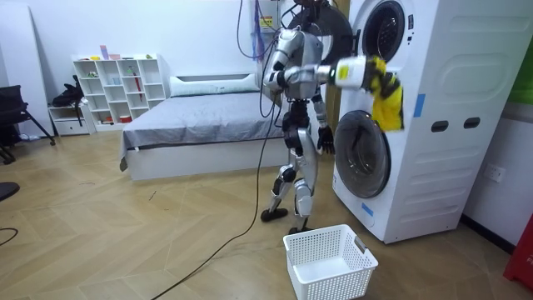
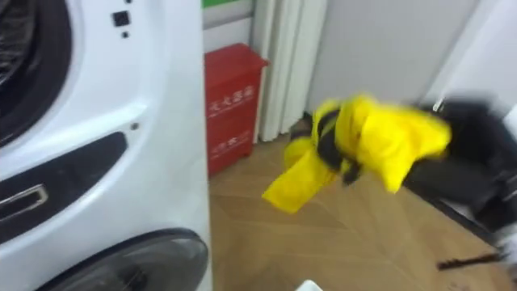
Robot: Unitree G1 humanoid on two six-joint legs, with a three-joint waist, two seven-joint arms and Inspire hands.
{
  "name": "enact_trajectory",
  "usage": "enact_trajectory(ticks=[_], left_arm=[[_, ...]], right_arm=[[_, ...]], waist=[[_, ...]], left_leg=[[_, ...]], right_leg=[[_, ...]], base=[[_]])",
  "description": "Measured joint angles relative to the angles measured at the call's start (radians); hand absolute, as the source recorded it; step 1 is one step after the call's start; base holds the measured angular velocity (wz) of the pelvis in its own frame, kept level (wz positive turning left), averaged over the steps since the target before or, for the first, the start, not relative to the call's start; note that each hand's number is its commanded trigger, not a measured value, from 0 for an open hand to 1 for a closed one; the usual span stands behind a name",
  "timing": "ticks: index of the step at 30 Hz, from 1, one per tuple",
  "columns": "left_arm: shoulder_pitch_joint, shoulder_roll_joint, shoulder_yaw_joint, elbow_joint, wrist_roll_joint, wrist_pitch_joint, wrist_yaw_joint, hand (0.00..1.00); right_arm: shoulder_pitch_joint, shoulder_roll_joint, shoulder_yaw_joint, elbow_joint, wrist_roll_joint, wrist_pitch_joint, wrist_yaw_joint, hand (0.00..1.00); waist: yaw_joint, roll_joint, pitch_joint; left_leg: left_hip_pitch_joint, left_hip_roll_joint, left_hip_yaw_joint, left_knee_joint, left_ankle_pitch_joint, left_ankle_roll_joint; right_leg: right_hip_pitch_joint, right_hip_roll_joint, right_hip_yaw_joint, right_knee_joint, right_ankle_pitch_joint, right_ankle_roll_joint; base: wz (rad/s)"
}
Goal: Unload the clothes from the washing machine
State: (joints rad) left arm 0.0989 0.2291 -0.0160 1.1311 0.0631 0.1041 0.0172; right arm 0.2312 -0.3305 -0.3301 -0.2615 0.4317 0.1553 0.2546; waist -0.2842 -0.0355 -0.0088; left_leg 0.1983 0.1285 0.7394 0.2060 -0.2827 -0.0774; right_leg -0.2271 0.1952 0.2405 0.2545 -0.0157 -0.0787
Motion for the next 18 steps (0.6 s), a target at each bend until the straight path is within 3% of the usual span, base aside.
enact_trajectory(ticks=[2,5,7,9,11,13,15,18], left_arm=[[-0.016,-0.019,-0.034,0.022,-0.035,-0.004,0.011,0.00],[-0.035,-0.020,-0.075,0.060,-0.071,-0.017,0.022,0.00],[-0.030,-0.016,-0.087,0.066,-0.074,-0.022,0.024,0.00],[-0.024,-0.016,-0.100,0.060,-0.090,-0.023,0.032,0.00],[-0.017,-0.017,-0.110,0.059,-0.114,-0.023,0.045,0.00],[-0.019,-0.017,-0.124,0.057,-0.138,-0.026,0.049,0.00],[-0.018,-0.017,-0.127,0.056,-0.171,-0.036,0.055,0.00],[-0.021,-0.018,-0.124,0.052,-0.191,-0.053,0.058,0.00]], right_arm=[[0.018,0.036,0.031,0.073,-0.012,0.017,-0.020,1.00],[0.017,0.055,0.037,0.153,-0.021,0.016,-0.056,1.00],[-0.005,0.056,0.037,0.234,-0.030,0.005,-0.080,1.00],[-0.025,0.057,0.041,0.318,-0.030,-0.010,-0.129,1.00],[-0.053,0.058,0.082,0.464,-0.049,-0.044,-0.186,1.00],[-0.059,0.058,0.103,0.570,-0.043,-0.050,-0.223,1.00],[-0.064,0.060,0.124,0.632,-0.040,-0.051,-0.259,1.00],[-0.097,0.063,0.134,0.715,-0.043,-0.083,-0.289,1.00]], waist=[[-0.008,0.018,0.0098],[-0.012,0.043,0.0194],[-0.012,0.062,0.0196],[-0.012,0.083,0.0139],[-0.011,0.110,0.0118],[-0.009,0.133,0.0082],[0.000,0.154,0.0100],[0.001,0.183,0.0076]], left_leg=[[-0.020,-0.003,0.001,-0.002,-0.009,0.002],[-0.042,-0.010,0.000,-0.007,-0.011,0.003],[-0.065,-0.014,-0.006,-0.008,-0.011,0.004],[-0.093,-0.019,-0.007,-0.004,-0.015,0.009],[-0.110,-0.020,-0.004,-0.001,-0.017,0.014],[-0.122,-0.020,-0.005,-0.002,-0.018,0.016],[-0.132,-0.024,-0.012,-0.002,-0.019,0.016],[-0.176,-0.039,-0.073,0.002,-0.022,0.024]], right_leg=[[-0.029,0.004,0.004,0.013,0.002,0.002],[-0.057,0.003,0.009,0.019,0.004,0.007],[-0.079,0.002,0.015,0.021,0.006,0.010],[-0.108,-0.001,0.020,0.022,0.011,0.016],[-0.128,-0.001,0.023,0.029,0.013,0.017],[-0.136,-0.003,0.022,0.029,0.014,0.018],[-0.152,-0.004,0.025,0.039,0.013,0.019],[-0.200,-0.013,0.025,0.062,0.011,0.023]], base=[[-0.16],[-0.03],[-0.06],[-0.06],[-0.02],[0.10],[0.00],[0.04]])
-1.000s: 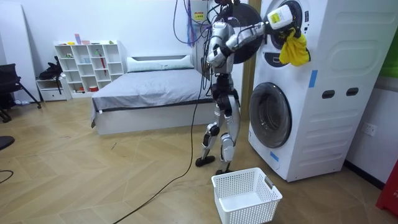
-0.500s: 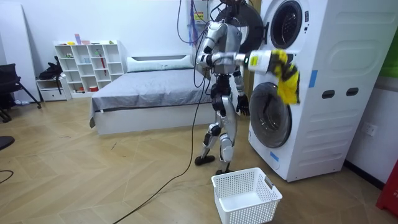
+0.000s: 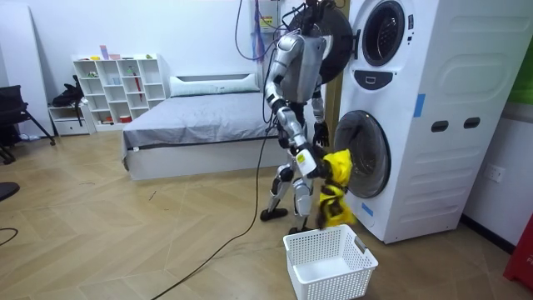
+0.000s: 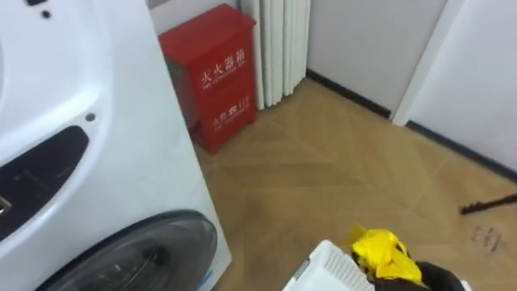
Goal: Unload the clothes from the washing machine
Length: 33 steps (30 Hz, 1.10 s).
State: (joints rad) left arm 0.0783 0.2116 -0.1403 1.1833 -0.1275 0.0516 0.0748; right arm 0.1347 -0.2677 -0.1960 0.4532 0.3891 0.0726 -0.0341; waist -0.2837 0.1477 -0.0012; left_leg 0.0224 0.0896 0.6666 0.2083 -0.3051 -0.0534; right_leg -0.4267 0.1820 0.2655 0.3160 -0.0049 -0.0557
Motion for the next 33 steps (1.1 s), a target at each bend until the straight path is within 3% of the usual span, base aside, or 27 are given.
enact_trajectory(ticks=[5,8,9,10,16,26,33], left_arm=[[-0.016,-0.001,-0.003,-0.030,-0.002,-0.017,0.002,0.00],[-0.025,-0.005,-0.023,-0.031,-0.018,-0.024,0.003,0.00],[-0.024,-0.006,-0.025,-0.031,-0.018,-0.027,0.003,0.00],[-0.023,-0.008,-0.028,-0.031,-0.018,-0.030,0.003,0.00],[-0.030,-0.009,-0.030,-0.027,-0.036,-0.037,0.004,0.00],[-0.054,-0.031,-0.030,-0.032,-0.038,-0.035,0.010,0.00],[-0.054,-0.031,-0.029,-0.051,-0.037,-0.034,0.010,0.00]], right_arm=[[-0.058,0.008,0.009,0.131,0.061,-0.049,-0.059,1.00],[-0.083,0.006,0.016,0.193,0.093,-0.080,-0.078,1.00],[-0.089,0.005,0.017,0.211,0.094,-0.087,-0.078,0.82],[-0.097,0.005,0.017,0.244,0.094,-0.098,-0.079,0.00],[-0.120,0.006,0.056,0.329,0.111,-0.117,-0.085,0.00],[-0.134,0.008,0.055,0.408,0.111,-0.127,-0.065,0.00],[-0.132,0.009,0.055,0.419,0.111,-0.127,-0.064,0.00]], waist=[[0.014,0.023,0.0035],[0.017,0.039,0.0012],[0.018,0.043,0.0004],[0.018,0.049,0.0006],[0.017,0.047,0.0062],[0.023,0.035,0.0148],[0.022,0.034,0.0147]], left_leg=[[-0.067,-0.018,-0.078,0.004,-0.012,0.022],[-0.089,-0.031,-0.098,0.006,-0.014,0.033],[-0.089,-0.032,-0.098,0.006,-0.015,0.034],[-0.090,-0.033,-0.101,0.006,-0.014,0.036],[-0.105,-0.040,-0.103,0.006,-0.011,0.041],[-0.135,-0.047,-0.159,0.006,0.001,0.045],[-0.146,-0.043,-0.177,0.021,0.002,0.046]], right_leg=[[-0.056,-0.016,-0.008,0.008,0.016,0.022],[-0.071,-0.028,-0.019,0.008,0.030,0.024],[-0.071,-0.030,-0.020,0.009,0.031,0.023],[-0.071,-0.034,-0.024,0.010,0.032,0.023],[-0.097,-0.056,-0.041,0.031,0.032,0.020],[-0.116,-0.081,-0.093,0.046,0.001,0.018],[-0.115,-0.097,-0.125,0.047,-0.012,0.018]], base=[[0.12],[0.14],[0.09],[0.07],[0.03],[0.17],[0.15]])
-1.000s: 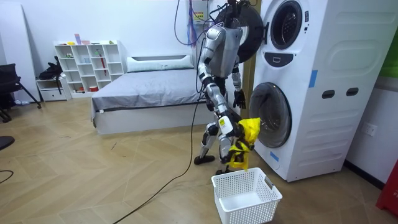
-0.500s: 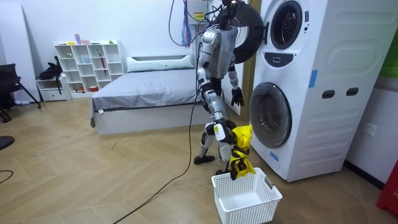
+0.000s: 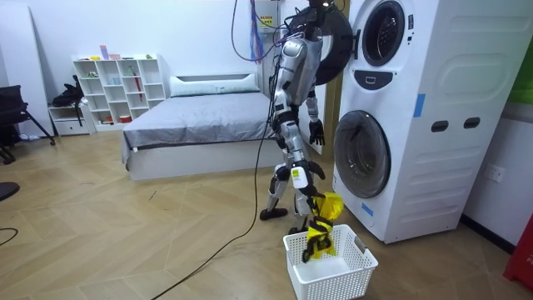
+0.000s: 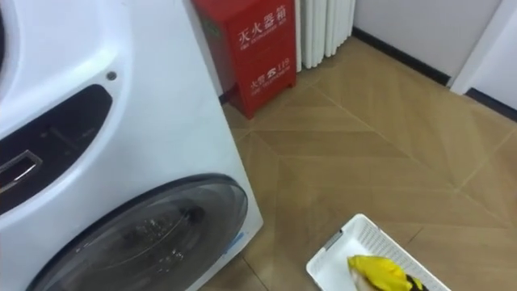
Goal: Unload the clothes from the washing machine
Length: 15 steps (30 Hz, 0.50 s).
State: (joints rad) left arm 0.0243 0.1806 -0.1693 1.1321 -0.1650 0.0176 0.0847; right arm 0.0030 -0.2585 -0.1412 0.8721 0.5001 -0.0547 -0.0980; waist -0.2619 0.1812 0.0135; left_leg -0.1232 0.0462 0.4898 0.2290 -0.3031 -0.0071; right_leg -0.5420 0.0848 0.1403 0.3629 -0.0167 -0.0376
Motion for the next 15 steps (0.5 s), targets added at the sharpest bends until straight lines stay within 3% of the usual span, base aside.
enact_trajectory(ticks=[7,15], left_arm=[[0.003,0.000,0.000,-0.004,0.000,0.006,-0.001,0.00],[0.017,0.000,0.000,-0.010,-0.001,0.006,-0.002,0.00]], right_arm=[[0.020,0.000,0.000,0.001,0.025,0.000,0.002,0.00],[0.030,0.000,-0.003,0.001,0.032,0.000,-0.010,0.00]], waist=[[0.000,-0.014,-0.0056],[-0.002,-0.015,-0.0057]], left_leg=[[-0.002,0.001,-0.004,0.007,0.002,0.001],[-0.006,0.009,-0.020,0.009,0.008,0.000]], right_leg=[[0.001,-0.015,-0.025,0.019,-0.018,-0.002],[0.007,-0.030,-0.052,0.021,-0.023,-0.005]], base=[[0.13],[0.12]])
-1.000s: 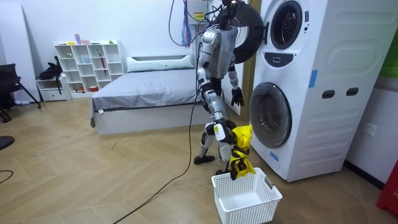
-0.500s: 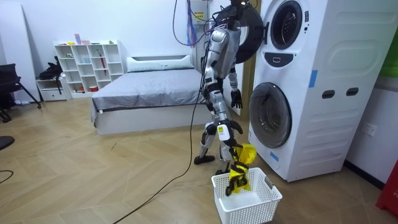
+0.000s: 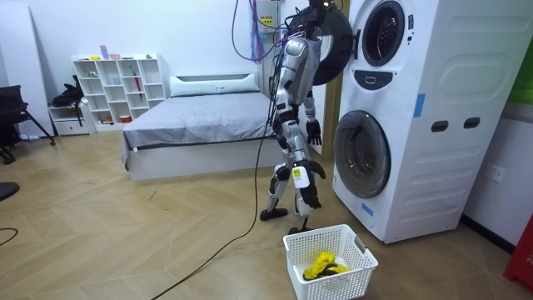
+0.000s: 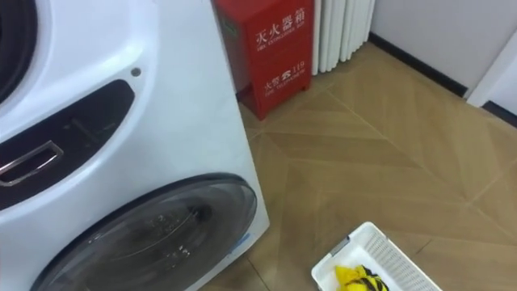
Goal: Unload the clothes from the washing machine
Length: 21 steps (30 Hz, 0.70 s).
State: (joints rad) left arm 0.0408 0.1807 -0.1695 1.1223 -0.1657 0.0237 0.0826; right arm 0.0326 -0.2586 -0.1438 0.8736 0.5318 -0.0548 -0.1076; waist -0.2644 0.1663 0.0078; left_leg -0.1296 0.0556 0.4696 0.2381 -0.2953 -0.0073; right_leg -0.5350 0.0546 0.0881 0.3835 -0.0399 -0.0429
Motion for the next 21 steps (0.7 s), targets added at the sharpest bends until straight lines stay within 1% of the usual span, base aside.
enact_trajectory(ticks=[3,4,6,7,9,10,12,13,14,15,16,17,19,20,21], left_arm=[[0.009,0.000,0.000,-0.002,0.000,0.000,0.000,0.00],[0.014,-0.001,0.000,-0.002,0.000,0.000,0.000,0.00],[0.017,-0.001,0.000,-0.002,0.001,0.000,0.001,0.00],[0.017,-0.001,-0.002,-0.004,0.002,0.000,0.001,0.00],[0.019,-0.001,-0.010,-0.004,0.002,-0.001,0.001,0.00],[0.022,-0.003,-0.010,-0.003,0.002,-0.001,0.001,0.00],[0.030,-0.002,-0.008,-0.004,0.004,-0.002,0.002,0.00],[0.037,-0.002,-0.007,-0.007,0.008,-0.002,0.002,0.00],[0.048,-0.002,-0.007,-0.015,0.010,-0.002,0.002,0.00],[0.055,-0.003,-0.007,-0.017,0.010,-0.003,0.002,0.00],[0.069,-0.003,-0.007,-0.023,0.010,-0.003,0.002,0.00],[0.089,-0.003,-0.005,-0.025,0.009,-0.003,0.003,0.00],[0.122,-0.003,0.013,-0.030,0.010,-0.002,0.005,0.00],[0.129,-0.004,0.016,-0.033,0.021,-0.001,0.013,0.00],[0.132,-0.005,0.018,-0.033,0.027,-0.001,0.017,0.00]], right_arm=[[-0.001,0.000,-0.001,0.000,0.000,0.000,0.001,0.00],[-0.001,0.000,-0.002,0.000,0.000,0.000,0.002,0.00],[0.004,0.000,-0.001,0.011,0.001,-0.001,0.007,0.00],[0.008,0.000,0.003,0.012,0.001,-0.001,0.011,0.00],[0.018,0.000,0.004,0.015,0.003,0.000,0.015,0.00],[0.029,0.000,0.004,0.015,0.003,-0.001,0.015,0.00],[0.044,0.004,0.004,0.014,0.000,-0.001,0.018,0.00],[0.056,0.007,0.004,0.014,0.000,0.000,0.022,0.00],[0.068,0.008,0.005,0.015,0.000,0.000,0.026,0.00],[0.072,0.009,0.005,0.018,0.000,0.000,0.027,0.00],[0.085,0.011,0.005,0.026,0.001,0.000,0.029,0.00],[0.091,0.017,0.005,0.043,0.000,0.000,0.034,0.00],[0.093,0.034,0.004,0.089,0.000,0.003,0.042,0.00],[0.098,0.045,0.004,0.107,0.001,0.009,0.046,0.00],[0.102,0.051,0.004,0.113,0.002,0.013,0.047,0.00]], waist=[[0.000,0.000,-0.0004],[0.000,-0.001,-0.0018],[0.001,-0.005,-0.0005],[0.003,-0.008,-0.0023],[0.010,-0.011,-0.0022],[0.021,-0.014,-0.0017],[0.030,-0.025,-0.0010],[0.031,-0.031,-0.0034],[0.033,-0.038,-0.0039],[0.039,-0.043,-0.0023],[0.050,-0.055,0.0009],[0.056,-0.065,-0.0004],[0.056,-0.081,-0.0098],[0.057,-0.092,-0.0107],[0.060,-0.096,-0.0131]], left_leg=[[0.003,-0.001,-0.006,0.000,0.004,-0.003],[0.004,0.000,-0.010,0.000,0.006,-0.005],[0.011,0.001,-0.012,-0.002,0.013,-0.007],[0.014,0.002,-0.012,-0.004,0.017,-0.009],[0.025,0.004,-0.012,-0.008,0.021,-0.011],[0.040,0.005,-0.012,-0.016,0.024,-0.014],[0.052,0.007,-0.026,-0.019,0.030,-0.016],[0.056,0.007,-0.040,-0.019,0.034,-0.017],[0.067,0.008,-0.041,-0.021,0.037,-0.018],[0.075,0.009,-0.045,-0.023,0.038,-0.018],[0.093,0.013,-0.051,-0.028,0.039,-0.020],[0.110,0.020,-0.063,-0.035,0.041,-0.023],[0.131,0.028,-0.084,-0.041,0.046,-0.027],[0.143,0.032,-0.105,-0.045,0.047,-0.028],[0.147,0.033,-0.115,-0.045,0.048,-0.028]], right_leg=[[0.012,-0.005,-0.019,-0.005,-0.002,-0.002],[0.015,-0.007,-0.025,-0.005,-0.003,-0.005],[0.028,-0.012,-0.037,-0.007,-0.006,-0.008],[0.034,-0.018,-0.045,-0.007,-0.012,-0.009],[0.049,-0.020,-0.057,-0.010,-0.021,-0.006],[0.063,-0.021,-0.065,-0.016,-0.026,-0.002],[0.084,-0.026,-0.084,-0.021,-0.029,-0.003],[0.095,-0.034,-0.099,-0.022,-0.036,-0.003],[0.112,-0.035,-0.102,-0.023,-0.040,-0.002],[0.122,-0.036,-0.108,-0.024,-0.042,-0.002],[0.146,-0.037,-0.122,-0.031,-0.044,-0.003],[0.178,-0.038,-0.145,-0.052,-0.042,-0.005],[0.222,-0.041,-0.177,-0.080,-0.040,-0.007],[0.252,-0.044,-0.201,-0.096,-0.040,-0.007],[0.265,-0.046,-0.210,-0.103,-0.040,-0.006]], base=[[0.19],[0.20],[0.25],[0.31],[0.25],[0.13],[0.25],[0.44],[0.43],[0.31],[0.31],[0.37],[0.52],[0.58],[0.54]])
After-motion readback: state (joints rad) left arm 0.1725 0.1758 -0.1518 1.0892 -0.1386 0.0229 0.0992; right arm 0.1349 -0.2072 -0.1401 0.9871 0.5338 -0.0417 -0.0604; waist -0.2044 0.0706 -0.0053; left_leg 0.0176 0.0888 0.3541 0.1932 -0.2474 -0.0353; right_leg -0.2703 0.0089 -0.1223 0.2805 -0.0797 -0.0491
